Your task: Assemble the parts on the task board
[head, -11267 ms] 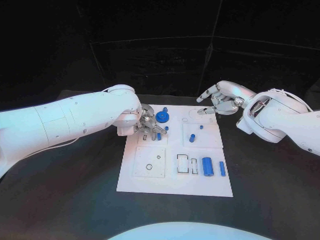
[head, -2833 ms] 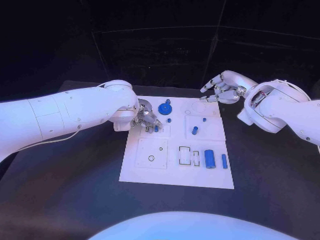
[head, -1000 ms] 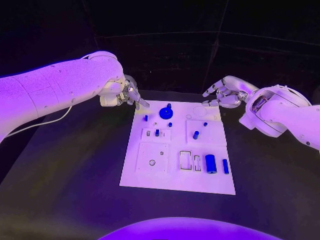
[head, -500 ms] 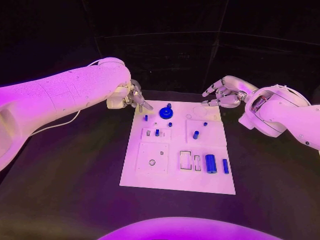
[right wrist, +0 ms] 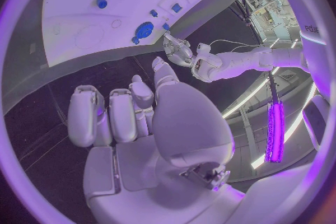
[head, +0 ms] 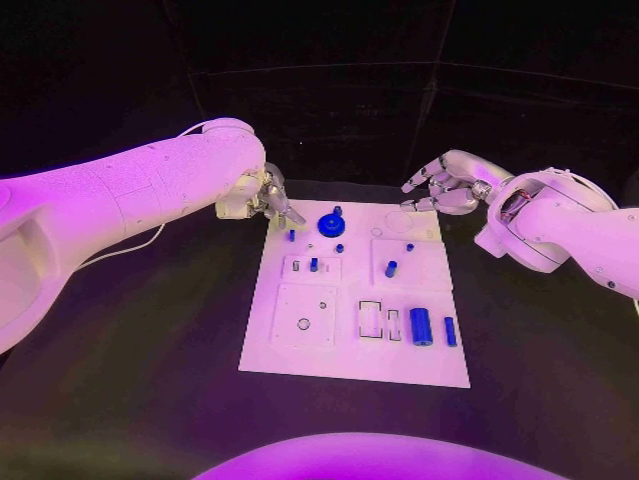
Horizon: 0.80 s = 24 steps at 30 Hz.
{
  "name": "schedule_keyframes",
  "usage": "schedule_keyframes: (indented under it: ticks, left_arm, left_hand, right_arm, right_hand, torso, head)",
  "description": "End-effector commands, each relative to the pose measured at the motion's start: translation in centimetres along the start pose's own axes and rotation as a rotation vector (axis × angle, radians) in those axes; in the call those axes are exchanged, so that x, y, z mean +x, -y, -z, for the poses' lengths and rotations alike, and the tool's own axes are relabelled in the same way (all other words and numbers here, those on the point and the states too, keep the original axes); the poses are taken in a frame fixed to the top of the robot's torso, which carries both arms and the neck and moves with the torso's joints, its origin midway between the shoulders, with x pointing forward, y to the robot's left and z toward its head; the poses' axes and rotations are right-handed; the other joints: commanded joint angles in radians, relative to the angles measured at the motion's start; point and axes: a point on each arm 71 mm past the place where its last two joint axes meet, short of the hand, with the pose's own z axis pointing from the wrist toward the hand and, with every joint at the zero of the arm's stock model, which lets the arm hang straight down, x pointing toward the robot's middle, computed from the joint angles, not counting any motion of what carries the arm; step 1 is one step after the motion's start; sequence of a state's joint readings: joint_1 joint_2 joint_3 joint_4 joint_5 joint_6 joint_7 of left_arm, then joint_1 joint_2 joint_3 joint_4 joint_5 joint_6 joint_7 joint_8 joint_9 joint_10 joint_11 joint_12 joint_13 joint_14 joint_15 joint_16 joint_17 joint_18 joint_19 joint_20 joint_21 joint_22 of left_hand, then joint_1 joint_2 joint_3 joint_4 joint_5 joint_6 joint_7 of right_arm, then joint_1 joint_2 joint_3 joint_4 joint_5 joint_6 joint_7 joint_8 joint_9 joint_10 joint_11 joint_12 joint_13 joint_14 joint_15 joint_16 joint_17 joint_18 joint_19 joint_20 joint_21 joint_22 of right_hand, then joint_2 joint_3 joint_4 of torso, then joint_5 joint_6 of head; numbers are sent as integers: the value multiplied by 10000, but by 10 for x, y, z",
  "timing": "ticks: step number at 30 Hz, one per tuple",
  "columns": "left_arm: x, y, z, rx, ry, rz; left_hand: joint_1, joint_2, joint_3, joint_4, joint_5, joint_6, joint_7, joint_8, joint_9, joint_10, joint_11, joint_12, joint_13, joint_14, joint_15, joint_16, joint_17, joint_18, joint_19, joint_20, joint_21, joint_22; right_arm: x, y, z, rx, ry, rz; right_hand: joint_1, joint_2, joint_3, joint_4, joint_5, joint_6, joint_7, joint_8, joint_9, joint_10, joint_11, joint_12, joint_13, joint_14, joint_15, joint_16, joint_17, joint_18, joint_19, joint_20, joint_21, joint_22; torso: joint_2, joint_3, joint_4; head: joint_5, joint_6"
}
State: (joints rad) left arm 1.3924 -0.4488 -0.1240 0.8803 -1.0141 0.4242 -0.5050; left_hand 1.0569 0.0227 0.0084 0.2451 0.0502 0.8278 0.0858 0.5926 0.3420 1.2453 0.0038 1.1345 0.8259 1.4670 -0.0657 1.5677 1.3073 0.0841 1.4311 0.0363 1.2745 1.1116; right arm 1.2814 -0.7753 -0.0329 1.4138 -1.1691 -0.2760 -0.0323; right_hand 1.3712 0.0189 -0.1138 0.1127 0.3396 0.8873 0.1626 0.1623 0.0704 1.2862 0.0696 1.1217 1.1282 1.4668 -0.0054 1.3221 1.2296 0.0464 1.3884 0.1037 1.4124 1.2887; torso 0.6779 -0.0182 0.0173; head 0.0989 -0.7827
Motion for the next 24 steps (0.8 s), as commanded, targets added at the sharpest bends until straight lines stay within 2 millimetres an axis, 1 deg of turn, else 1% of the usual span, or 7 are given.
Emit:
schedule_keyframes:
  ticks: [1,6,13,20,24]
  left_arm:
    - [2,2,-1,131,-295,-270]
    - [4,4,-2,167,-384,-316]
    - [5,6,-3,187,-430,-326]
    - [6,7,-5,217,-451,-328]
    - [7,8,-5,249,-502,-357]
  left_hand:
    - [122,31,-79,-6,-19,118,3,-10,-20,-54,43,43,-11,996,55,-44,2457,69,14,92,2,19]
    - [184,76,-99,-22,-18,151,-4,0,-29,-63,38,41,-24,996,52,-45,2456,69,14,91,3,22]
    - [287,156,-119,-53,-17,190,-12,12,-44,-66,30,51,-22,995,47,-46,2454,69,14,89,4,30]
    - [468,292,-124,-125,-17,232,-20,23,-70,-64,23,70,-14,998,41,-42,2462,65,19,85,18,58]
    - [531,330,-124,-157,-17,250,-24,29,-77,-65,19,72,-18,997,39,-42,2462,61,25,83,30,79]
  right_arm:
    - [-1,-2,-1,-111,-29,0]
    - [0,-2,-1,-114,-35,-1]
    - [0,-2,-1,-118,-46,-2]
    - [0,-3,-1,-122,-56,-2]
    - [0,-3,-1,-127,-62,-3]
  right_hand:
    - [-58,-25,-34,15,-30,-13,-66,61,-16,-33,-34,-59,-8,318,-52,-50,-14,189,-2,-42,-46,-7]
    - [-58,-25,-34,15,-30,-13,-66,61,-16,-33,-34,-59,-8,318,-52,-50,-14,189,-2,-42,-46,-7]
    - [-35,-12,-31,14,-13,-21,-66,61,-17,-34,-34,-59,-9,321,-53,-49,-9,191,-3,-43,-51,-12]
    - [-26,-5,-28,14,-6,-23,-66,61,-18,-31,-35,-55,-5,322,-54,-48,-6,191,-5,-44,-54,-16]
    - [-26,-5,-28,14,-6,-23,-66,61,-18,-31,-35,-55,-5,322,-54,-48,-6,191,-5,-44,-54,-16]
  torso:
    - [-2,-1,13]
    - [-2,3,15]
    - [1,-2,3]
    - [-2,2,15]
    - [1,1,8]
  head:
    - [-15,-5]
    - [-10,-7]
    - [-7,-14]
    - [-17,-23]
    - [-17,-33]
